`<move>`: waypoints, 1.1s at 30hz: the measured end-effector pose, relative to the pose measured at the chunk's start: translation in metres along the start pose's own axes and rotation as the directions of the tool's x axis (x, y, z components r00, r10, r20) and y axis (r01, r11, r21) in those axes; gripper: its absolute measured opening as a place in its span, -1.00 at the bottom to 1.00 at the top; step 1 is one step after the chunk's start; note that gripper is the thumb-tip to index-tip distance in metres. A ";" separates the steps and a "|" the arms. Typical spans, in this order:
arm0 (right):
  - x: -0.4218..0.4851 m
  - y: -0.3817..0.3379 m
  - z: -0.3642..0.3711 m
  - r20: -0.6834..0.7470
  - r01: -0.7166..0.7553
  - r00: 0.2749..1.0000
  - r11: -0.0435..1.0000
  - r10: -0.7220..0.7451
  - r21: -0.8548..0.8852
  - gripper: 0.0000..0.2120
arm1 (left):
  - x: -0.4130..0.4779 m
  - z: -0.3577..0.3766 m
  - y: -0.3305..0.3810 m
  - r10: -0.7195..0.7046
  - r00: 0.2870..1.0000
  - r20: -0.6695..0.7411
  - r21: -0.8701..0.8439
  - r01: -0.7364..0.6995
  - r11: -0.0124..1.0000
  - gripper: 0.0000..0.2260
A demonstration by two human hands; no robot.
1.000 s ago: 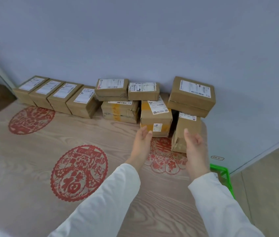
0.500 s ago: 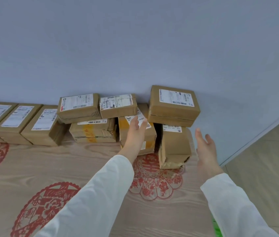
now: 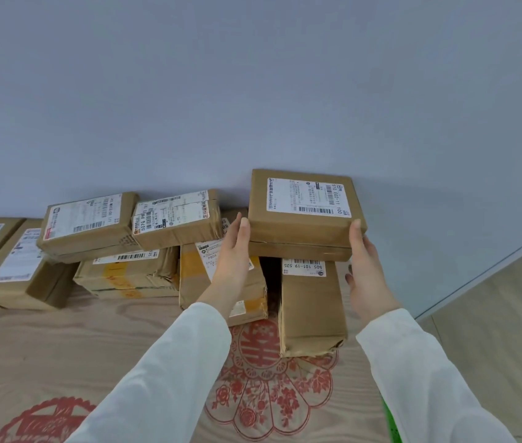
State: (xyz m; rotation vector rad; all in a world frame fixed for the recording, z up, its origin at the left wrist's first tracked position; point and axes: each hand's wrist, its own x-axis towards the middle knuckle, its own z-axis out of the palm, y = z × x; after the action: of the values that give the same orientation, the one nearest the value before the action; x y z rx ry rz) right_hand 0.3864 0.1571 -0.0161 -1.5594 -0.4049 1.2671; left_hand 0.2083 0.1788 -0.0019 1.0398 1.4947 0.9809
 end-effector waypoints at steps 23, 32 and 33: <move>-0.086 -0.007 -0.022 0.131 0.023 0.989 0.958 -0.063 0.287 -0.87 | -0.070 -0.063 -0.001 0.034 0.996 0.078 -0.342 -0.006 0.940 -0.26; -0.176 0.044 0.004 0.188 0.012 0.981 0.983 -0.047 0.185 -0.93 | -0.124 -0.163 -0.024 -0.132 0.937 0.324 -0.177 0.197 0.964 -0.31; -0.190 0.052 0.009 0.190 0.007 0.981 0.982 -0.043 0.189 -0.92 | -0.132 -0.176 -0.029 -0.146 0.930 0.338 -0.171 0.213 0.962 -0.35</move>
State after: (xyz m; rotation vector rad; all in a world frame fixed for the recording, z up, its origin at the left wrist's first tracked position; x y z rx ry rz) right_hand 0.2884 -0.0054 0.0378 -1.2743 -0.4148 1.4013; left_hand 0.0452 0.0330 0.0336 0.8501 1.1687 0.7723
